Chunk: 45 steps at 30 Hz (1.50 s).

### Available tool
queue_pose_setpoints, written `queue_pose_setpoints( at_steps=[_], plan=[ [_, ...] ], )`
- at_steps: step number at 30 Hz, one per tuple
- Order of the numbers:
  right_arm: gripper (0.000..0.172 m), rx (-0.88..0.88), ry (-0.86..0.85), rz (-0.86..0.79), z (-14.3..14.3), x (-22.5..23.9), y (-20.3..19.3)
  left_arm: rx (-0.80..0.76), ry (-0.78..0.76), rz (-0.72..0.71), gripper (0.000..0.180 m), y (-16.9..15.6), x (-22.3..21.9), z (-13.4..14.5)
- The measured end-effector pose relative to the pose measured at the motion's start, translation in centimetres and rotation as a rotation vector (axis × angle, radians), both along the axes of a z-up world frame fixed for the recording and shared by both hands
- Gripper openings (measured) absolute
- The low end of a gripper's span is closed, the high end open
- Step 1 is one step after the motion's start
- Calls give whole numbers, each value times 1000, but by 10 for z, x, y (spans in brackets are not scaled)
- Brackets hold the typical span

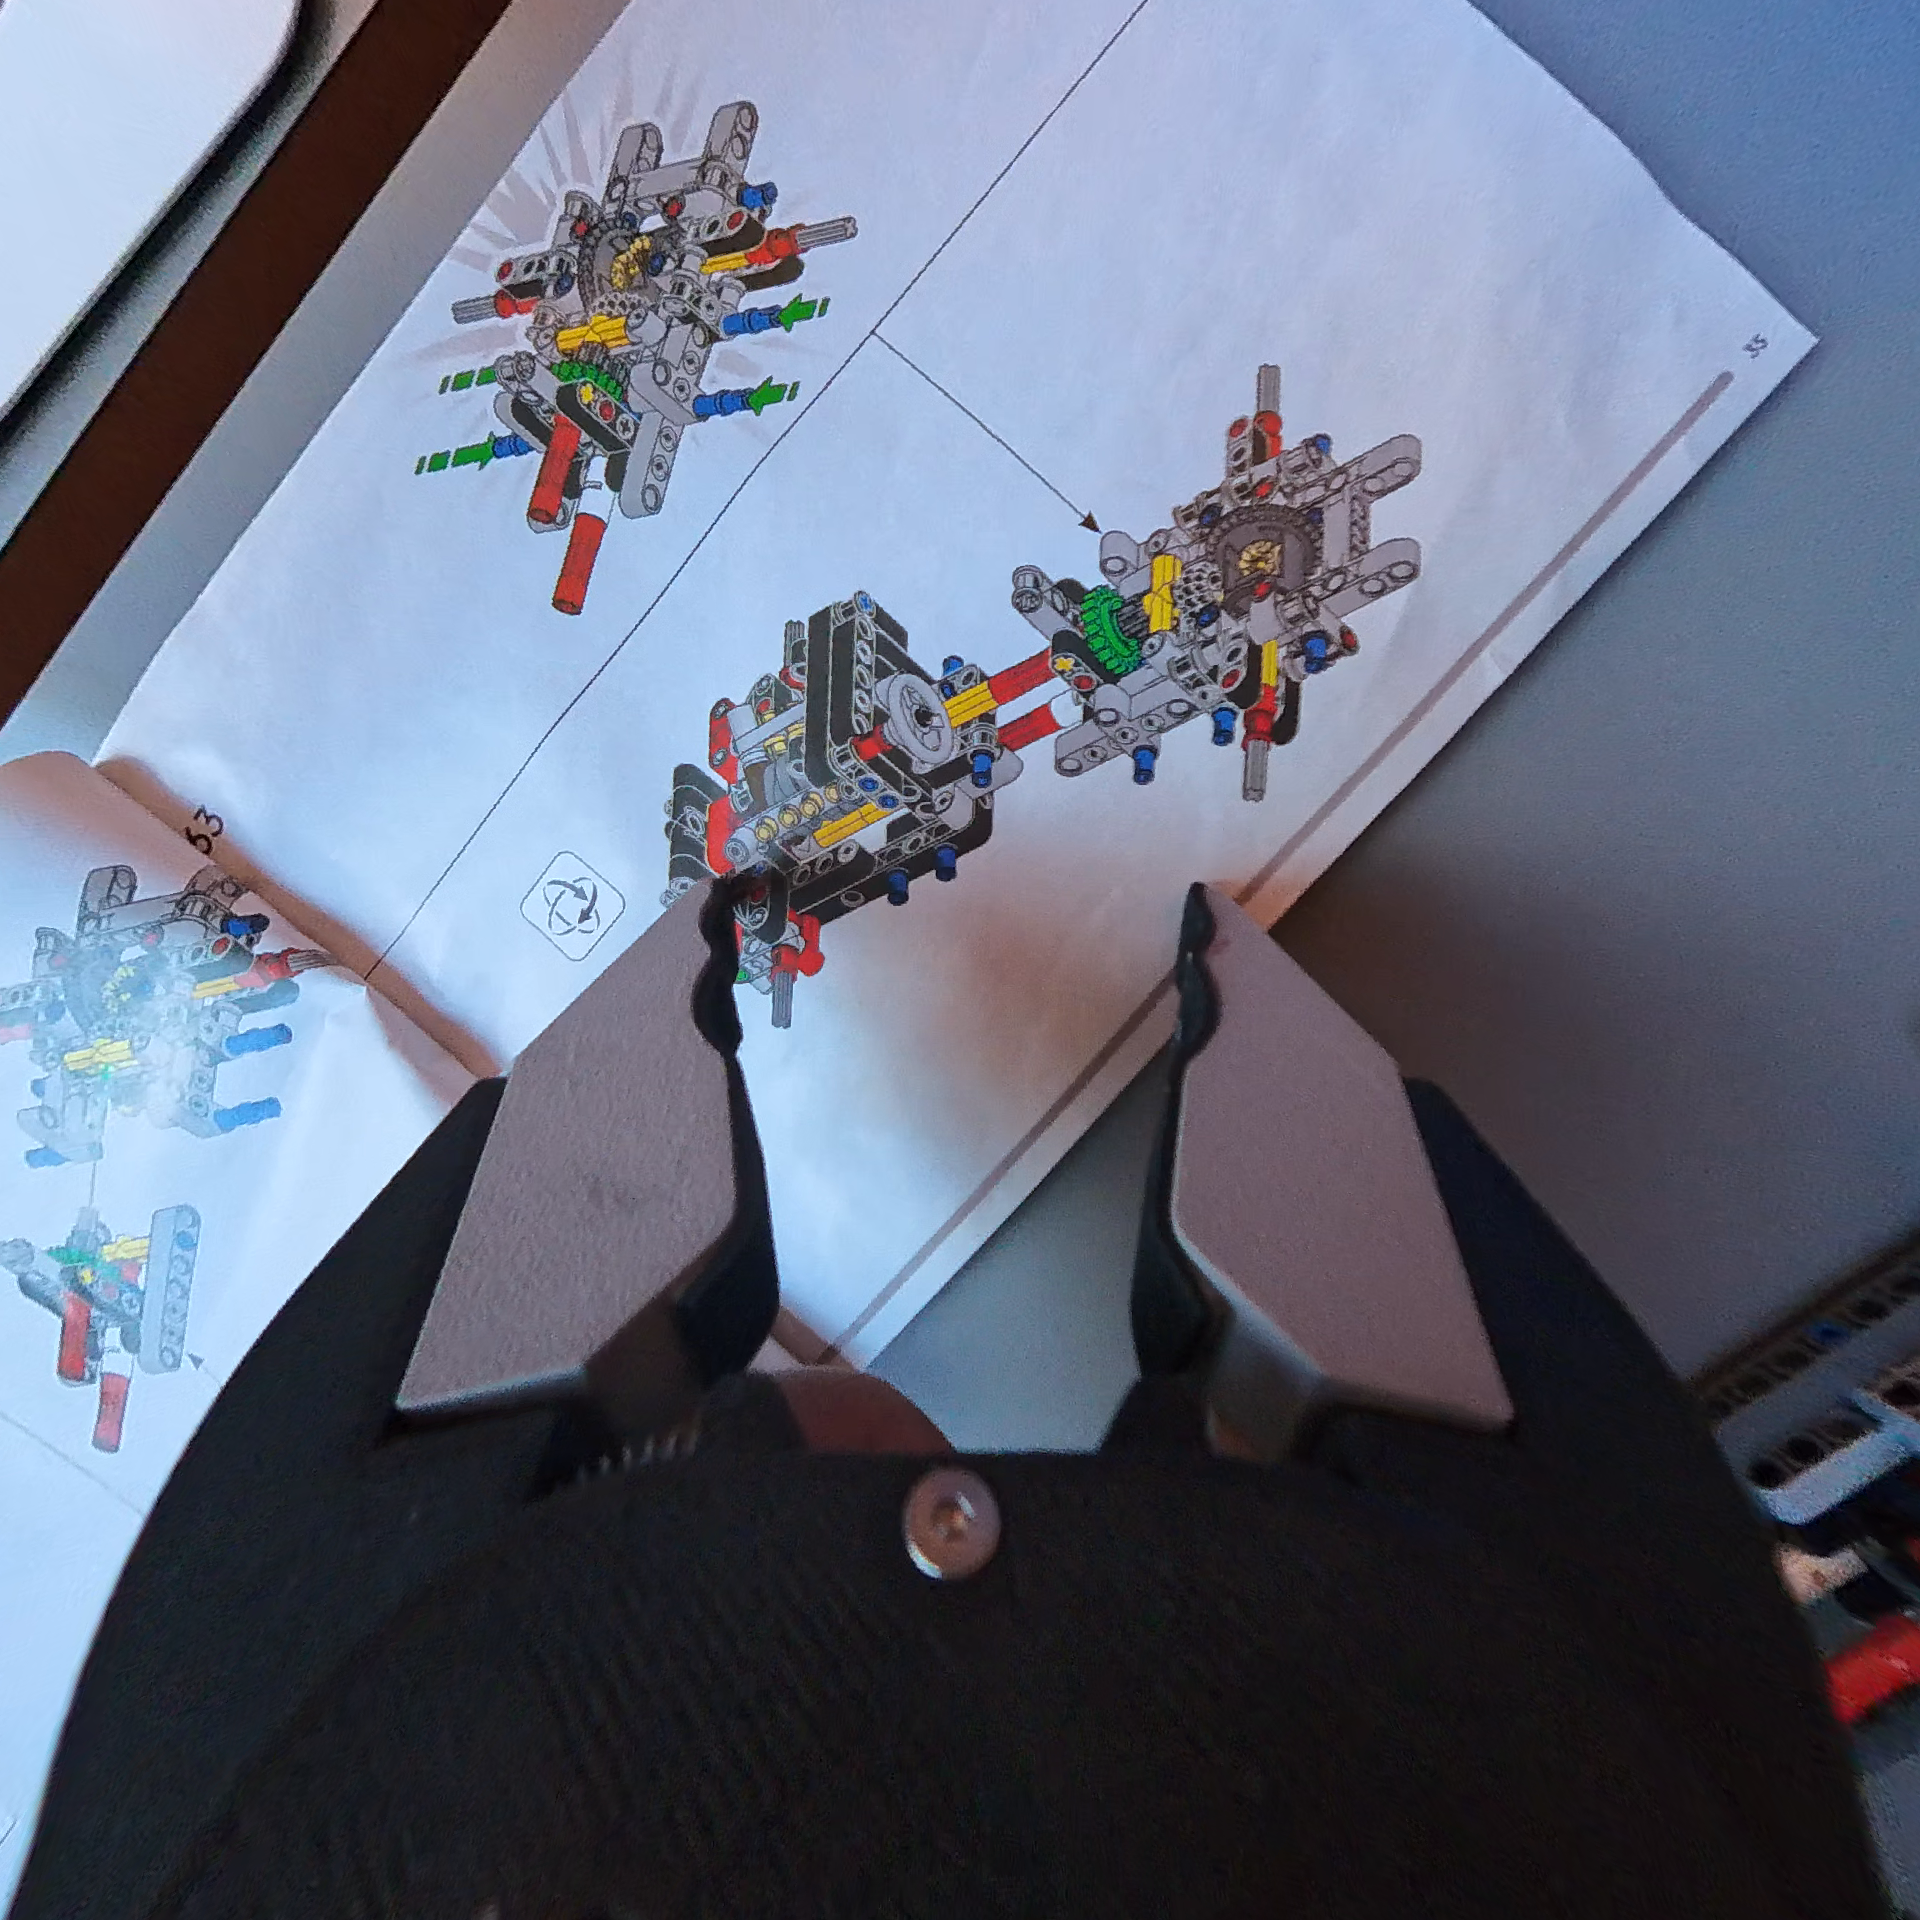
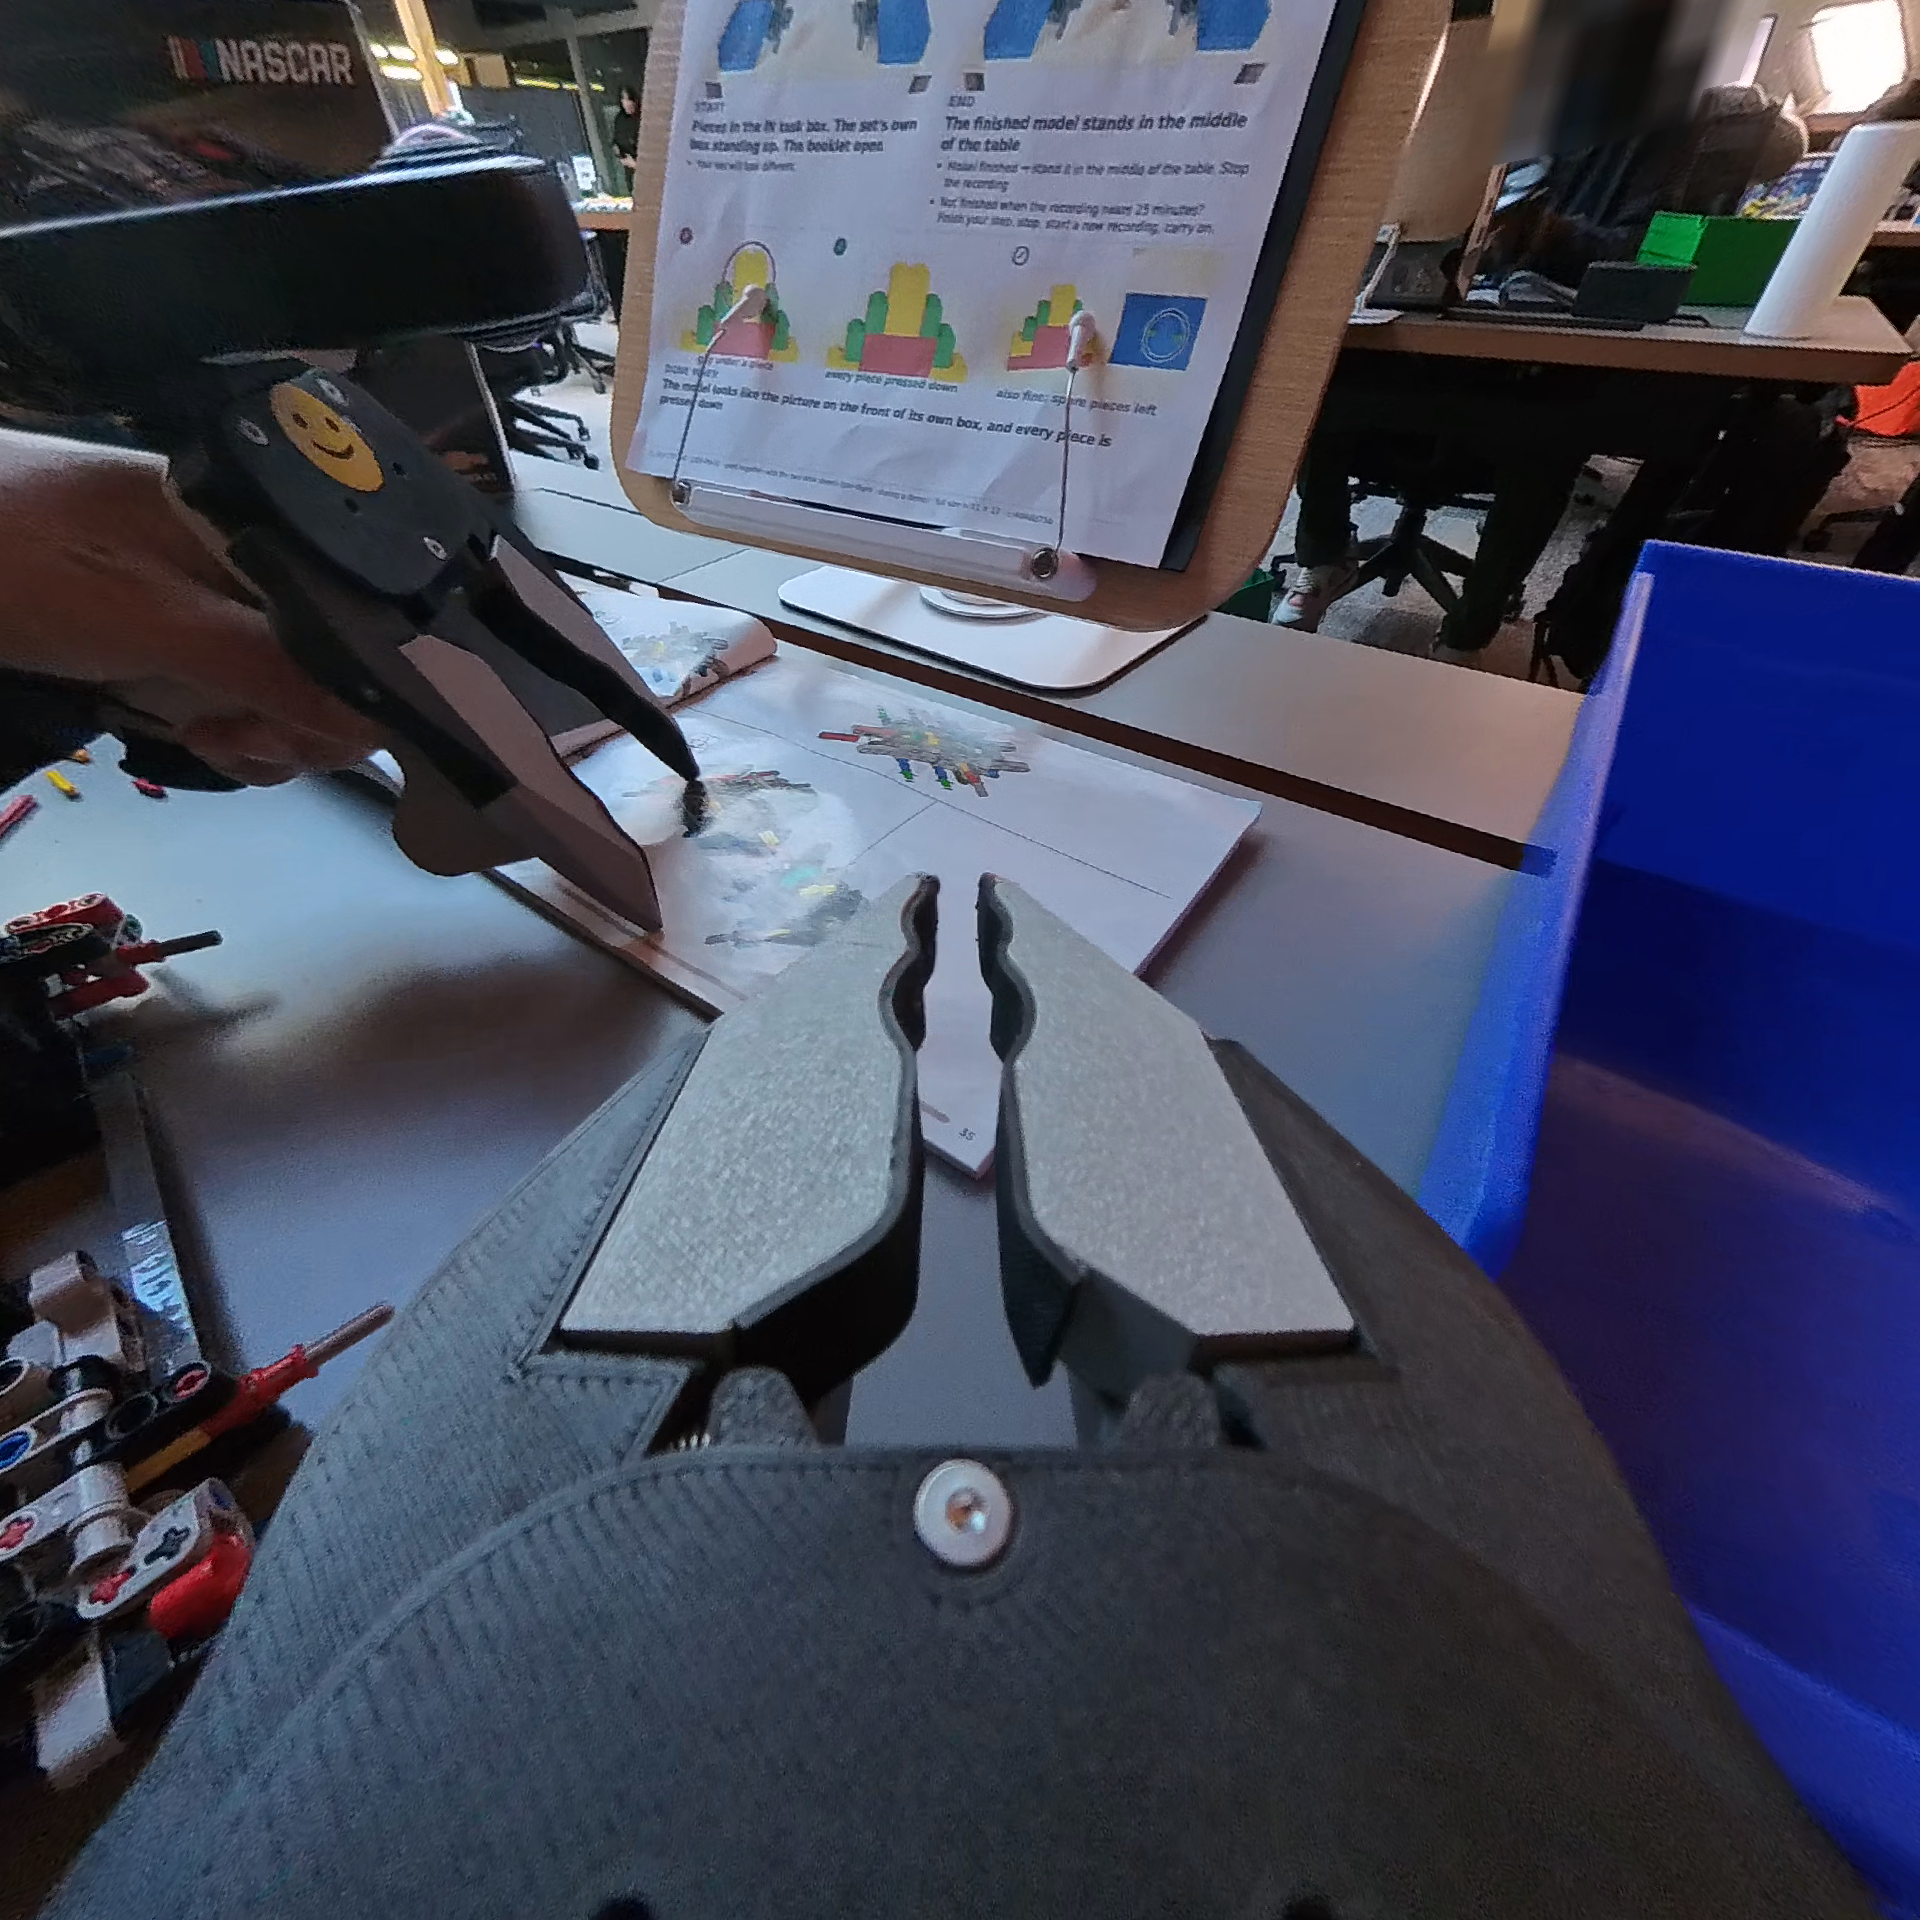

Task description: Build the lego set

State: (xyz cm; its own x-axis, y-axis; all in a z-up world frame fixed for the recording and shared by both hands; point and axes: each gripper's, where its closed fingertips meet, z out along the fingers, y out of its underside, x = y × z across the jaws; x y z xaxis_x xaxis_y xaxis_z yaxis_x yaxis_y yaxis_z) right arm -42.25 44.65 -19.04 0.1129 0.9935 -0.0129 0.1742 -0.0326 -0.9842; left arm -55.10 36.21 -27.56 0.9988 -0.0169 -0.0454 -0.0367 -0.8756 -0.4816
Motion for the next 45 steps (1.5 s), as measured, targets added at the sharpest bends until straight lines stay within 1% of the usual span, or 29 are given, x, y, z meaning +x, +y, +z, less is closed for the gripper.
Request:
queue_pose_setpoints(
  at_steps=[1,4,7,12,15,17,19,22,25,27,31,34,37,39,41,43,45],
  plan=[
    [6,-6,-6,7,-1,-1,-1,5,-4,-2,84,0,0,0],
    [16,-23,-59,34,-10,-6,-6,7,-25,-2,83,0,-1,-1],
    [19,5,-77,47,-12,-9,-11,14,-27,-3,79,0,-3,-1],
    [19,23,-96,60,-14,-11,-16,58,-47,29,50,-1,-17,1],
    [18,14,-91,58,-13,-10,-15,77,-54,40,37,-1,-24,1],
    [18,10,-92,60,-13,-11,-15,80,-52,43,30,0,-27,2],
    [18,14,-98,66,-14,-12,-17,75,-42,40,16,0,-29,2],
    [19,32,-118,89,-17,-16,-25,73,-27,54,2,-1,-34,2],
    [21,83,-149,107,-21,-19,-33,94,-97,80,0,-1,-36,7],
    [21,103,-157,109,-22,-19,-34,128,-141,88,0,-2,-38,17],
    [21,75,-140,103,-19,-18,-31,193,-201,100,0,-8,-45,39],
    [22,50,-133,102,-18,-18,-30,230,-255,107,0,-15,-51,49],
    [33,-11,-139,122,-20,-21,-33,258,-335,103,0,-26,-56,55],
    [42,-111,-101,186,-14,-27,-45,270,-370,104,0,-33,-60,59],
    [57,-212,-66,264,-5,-36,-58,274,-371,105,0,-37,-63,61],
    [60,-224,-57,301,2,-45,-66,270,-359,101,0,-37,-62,61],
    [56,-168,-40,277,14,-52,-62,262,-351,96,0,-35,-60,59]
  ],
)
